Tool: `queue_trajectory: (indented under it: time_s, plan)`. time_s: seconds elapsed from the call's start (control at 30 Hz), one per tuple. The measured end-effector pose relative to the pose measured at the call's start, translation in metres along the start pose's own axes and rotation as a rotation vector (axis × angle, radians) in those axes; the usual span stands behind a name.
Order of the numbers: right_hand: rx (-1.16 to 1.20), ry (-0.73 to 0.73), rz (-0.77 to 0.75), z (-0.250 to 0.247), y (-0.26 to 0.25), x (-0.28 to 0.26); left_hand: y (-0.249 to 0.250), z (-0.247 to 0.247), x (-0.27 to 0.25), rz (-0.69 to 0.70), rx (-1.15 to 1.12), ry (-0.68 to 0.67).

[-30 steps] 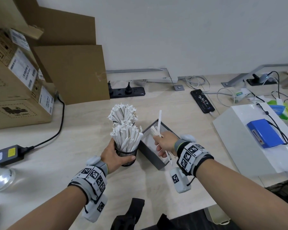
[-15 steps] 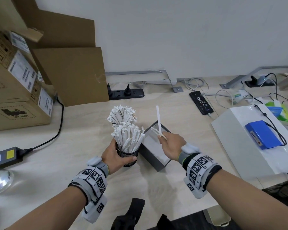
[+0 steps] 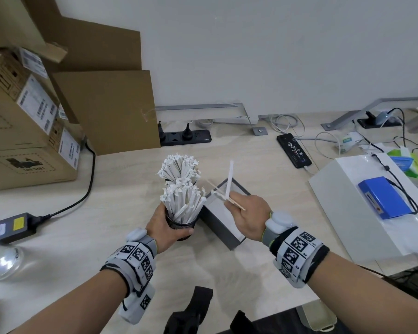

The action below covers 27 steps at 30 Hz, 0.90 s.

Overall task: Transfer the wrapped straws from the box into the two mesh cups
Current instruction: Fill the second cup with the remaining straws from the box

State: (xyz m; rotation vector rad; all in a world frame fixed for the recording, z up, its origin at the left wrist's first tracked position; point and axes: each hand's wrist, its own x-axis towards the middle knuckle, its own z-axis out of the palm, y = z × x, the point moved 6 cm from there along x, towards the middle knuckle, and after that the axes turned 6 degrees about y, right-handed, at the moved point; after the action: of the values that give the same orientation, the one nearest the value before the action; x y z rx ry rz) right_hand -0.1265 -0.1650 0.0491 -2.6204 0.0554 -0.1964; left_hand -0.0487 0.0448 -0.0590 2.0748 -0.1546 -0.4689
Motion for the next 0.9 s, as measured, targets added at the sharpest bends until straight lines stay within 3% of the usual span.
queue_trajectory:
  time_s: [0.17,0.33,0.5,0.63,0.77,0.9]
  plan:
    - [-0.027,-0.013,-0.111,0.017,-0.025,0.001,-0.013,-0.004,-0.003,-0.052,0.002,-0.027]
    - [-0.024,-0.023,-0.169,0.024,-0.039,0.003,-0.004,-0.018,-0.003,0.086,-0.008,-0.048]
    - [0.027,-0.008,-0.151,0.021,-0.047,0.013,0.018,-0.046,-0.009,0.199,0.027,0.112]
    - [0.061,-0.011,-0.167,0.023,-0.053,0.021,0.060,-0.060,-0.014,0.433,0.023,0.250]
    - [0.091,-0.055,-0.230,0.027,-0.061,0.025,0.088,-0.063,-0.011,0.732,0.273,0.266]
    - [0.165,-0.037,-0.230,0.023,-0.067,0.034,0.097,-0.064,-0.009,0.786,0.355,0.258]
